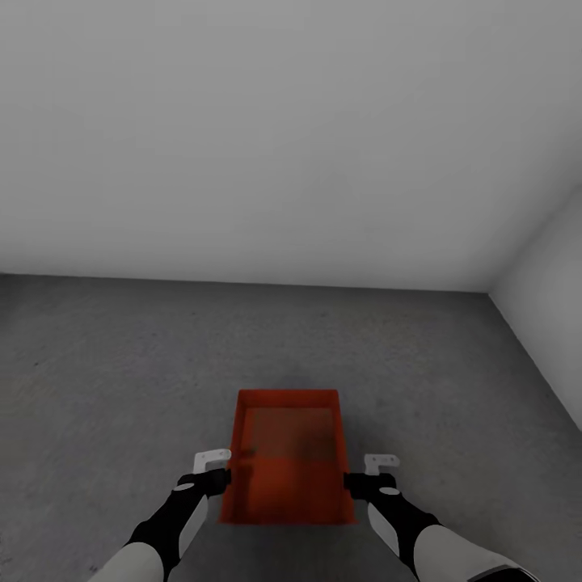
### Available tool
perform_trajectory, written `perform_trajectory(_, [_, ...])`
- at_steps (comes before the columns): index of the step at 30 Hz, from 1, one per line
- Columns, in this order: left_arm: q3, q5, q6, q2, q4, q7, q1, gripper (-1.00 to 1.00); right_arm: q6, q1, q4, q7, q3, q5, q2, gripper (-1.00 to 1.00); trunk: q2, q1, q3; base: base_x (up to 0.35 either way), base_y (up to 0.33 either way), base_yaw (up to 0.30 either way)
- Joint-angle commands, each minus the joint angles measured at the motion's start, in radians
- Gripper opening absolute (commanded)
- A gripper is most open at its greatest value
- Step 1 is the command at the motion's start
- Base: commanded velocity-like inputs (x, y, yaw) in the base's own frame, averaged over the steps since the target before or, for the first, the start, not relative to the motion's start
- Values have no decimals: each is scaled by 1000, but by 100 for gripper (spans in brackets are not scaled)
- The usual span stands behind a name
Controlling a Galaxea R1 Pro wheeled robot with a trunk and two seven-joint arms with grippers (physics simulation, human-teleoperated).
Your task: Move the two storage containers from the living room to the garage. In the garage, place one container on the floor and stack the other container on top of it (either order is fine).
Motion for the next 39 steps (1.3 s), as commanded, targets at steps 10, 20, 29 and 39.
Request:
perform_trajectory(10, [4,-2,6,-1,-2,2,0,100,-2,-1,1,-4,9,-11,1,100,70,-39,31,0,0,0])
perform_trajectory(20, [3,-1,6,0,-2,1,0,100,-3,-1,1,-4,9,-10,1,100,140,-77,62,0,0,0])
perform_trajectory(29, [3,-1,7,1,-2,1,0,100,-2,-1,-6,-4,9,-10,1,100,203,-111,90,0,0,0])
perform_trajectory(39, [-5,-9,13,0,-2,5,0,100,-1,-1,-6,-4,9,-11,2,100,273,-150,122,0,0,0])
